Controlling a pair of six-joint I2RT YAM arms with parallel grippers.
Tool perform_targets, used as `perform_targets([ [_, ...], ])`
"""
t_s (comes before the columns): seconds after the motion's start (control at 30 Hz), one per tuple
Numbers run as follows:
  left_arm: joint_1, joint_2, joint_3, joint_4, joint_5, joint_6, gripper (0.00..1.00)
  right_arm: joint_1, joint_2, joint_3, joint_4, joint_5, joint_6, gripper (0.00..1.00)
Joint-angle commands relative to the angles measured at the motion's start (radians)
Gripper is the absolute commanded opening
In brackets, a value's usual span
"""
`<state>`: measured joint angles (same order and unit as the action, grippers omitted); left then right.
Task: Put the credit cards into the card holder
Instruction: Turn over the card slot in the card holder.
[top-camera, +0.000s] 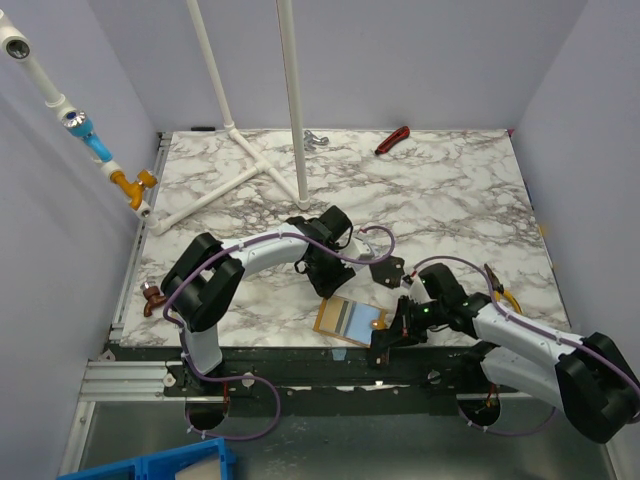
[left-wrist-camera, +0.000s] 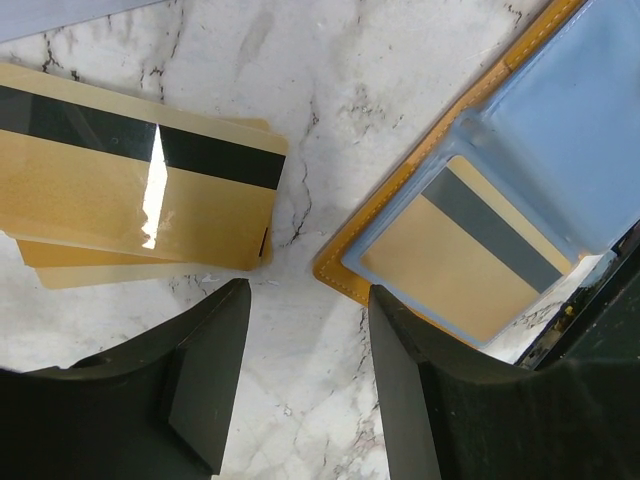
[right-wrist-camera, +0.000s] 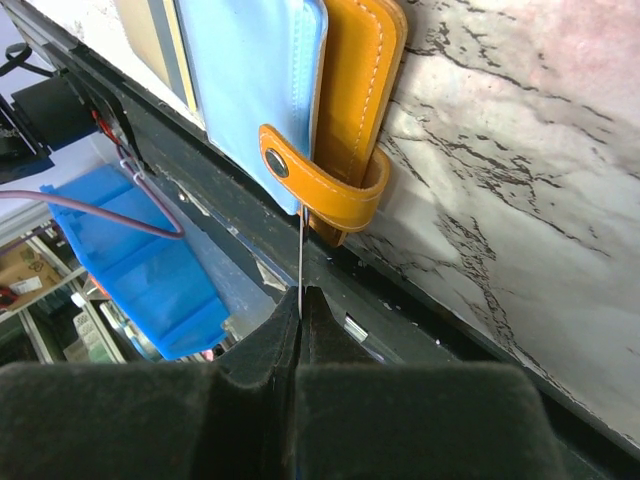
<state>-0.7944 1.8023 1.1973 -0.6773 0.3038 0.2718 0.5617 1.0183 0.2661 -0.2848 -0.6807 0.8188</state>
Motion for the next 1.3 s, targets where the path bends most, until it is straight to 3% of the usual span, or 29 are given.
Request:
perform_targets([
  [0.0, -0.005, 0.005, -0.007, 0.013, -0.019, 0.02, 0.52, 0.006, -0.021, -0.005, 0.008, 0.01, 0.003, 0.01],
  [0.93, -0.005, 0.007, 0.004, 0.008, -0.005, 0.015, 0.49, 0.006, -0.078, 0.067, -0.047, -0.008, -0.038, 0.01],
  [1.27, -0.005, -0.001, 0.001, 0.007, -0.005, 0.024, 0.48, 0.006, -0.052, 0.144, -0.125, 0.064, -0.094, 0.01],
])
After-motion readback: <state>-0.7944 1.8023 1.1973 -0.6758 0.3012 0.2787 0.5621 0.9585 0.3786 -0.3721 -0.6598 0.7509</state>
